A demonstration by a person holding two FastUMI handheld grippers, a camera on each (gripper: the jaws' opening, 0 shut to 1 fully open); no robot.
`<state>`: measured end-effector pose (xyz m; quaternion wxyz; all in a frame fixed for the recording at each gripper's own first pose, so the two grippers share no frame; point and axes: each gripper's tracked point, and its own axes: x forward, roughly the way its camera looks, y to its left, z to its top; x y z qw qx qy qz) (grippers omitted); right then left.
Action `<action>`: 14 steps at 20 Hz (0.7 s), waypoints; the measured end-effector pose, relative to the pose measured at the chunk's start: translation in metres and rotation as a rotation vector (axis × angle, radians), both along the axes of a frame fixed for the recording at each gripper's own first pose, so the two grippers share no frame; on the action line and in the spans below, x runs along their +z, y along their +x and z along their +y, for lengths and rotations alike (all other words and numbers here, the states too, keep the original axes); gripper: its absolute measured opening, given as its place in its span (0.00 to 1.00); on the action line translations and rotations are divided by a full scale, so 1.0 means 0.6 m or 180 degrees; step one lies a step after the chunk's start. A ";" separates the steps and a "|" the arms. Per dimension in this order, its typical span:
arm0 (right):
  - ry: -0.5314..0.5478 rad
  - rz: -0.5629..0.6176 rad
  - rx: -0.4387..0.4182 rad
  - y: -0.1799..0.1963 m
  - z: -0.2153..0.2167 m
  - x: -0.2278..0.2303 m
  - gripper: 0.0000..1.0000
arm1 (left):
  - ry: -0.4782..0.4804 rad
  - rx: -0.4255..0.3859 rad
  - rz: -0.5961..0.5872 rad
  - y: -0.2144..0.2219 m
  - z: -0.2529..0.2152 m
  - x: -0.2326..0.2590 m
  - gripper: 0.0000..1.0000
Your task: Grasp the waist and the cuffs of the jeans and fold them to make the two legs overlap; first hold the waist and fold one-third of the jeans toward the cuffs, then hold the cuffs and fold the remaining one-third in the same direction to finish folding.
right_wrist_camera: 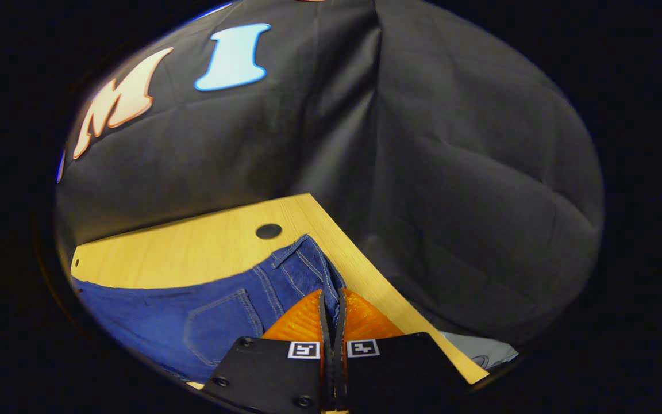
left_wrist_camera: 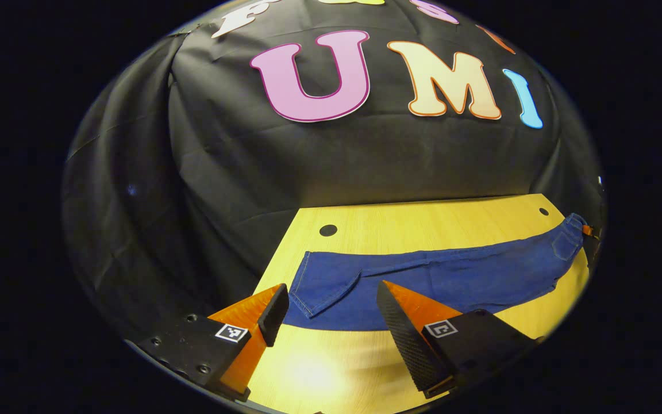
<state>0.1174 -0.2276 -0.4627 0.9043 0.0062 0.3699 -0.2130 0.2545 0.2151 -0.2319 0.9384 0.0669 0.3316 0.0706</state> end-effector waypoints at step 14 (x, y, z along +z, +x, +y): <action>0.0262 -0.1070 0.0975 -0.112 0.116 0.258 0.05 | -0.0195 -0.0353 0.0250 0.030 0.064 -0.071 0.96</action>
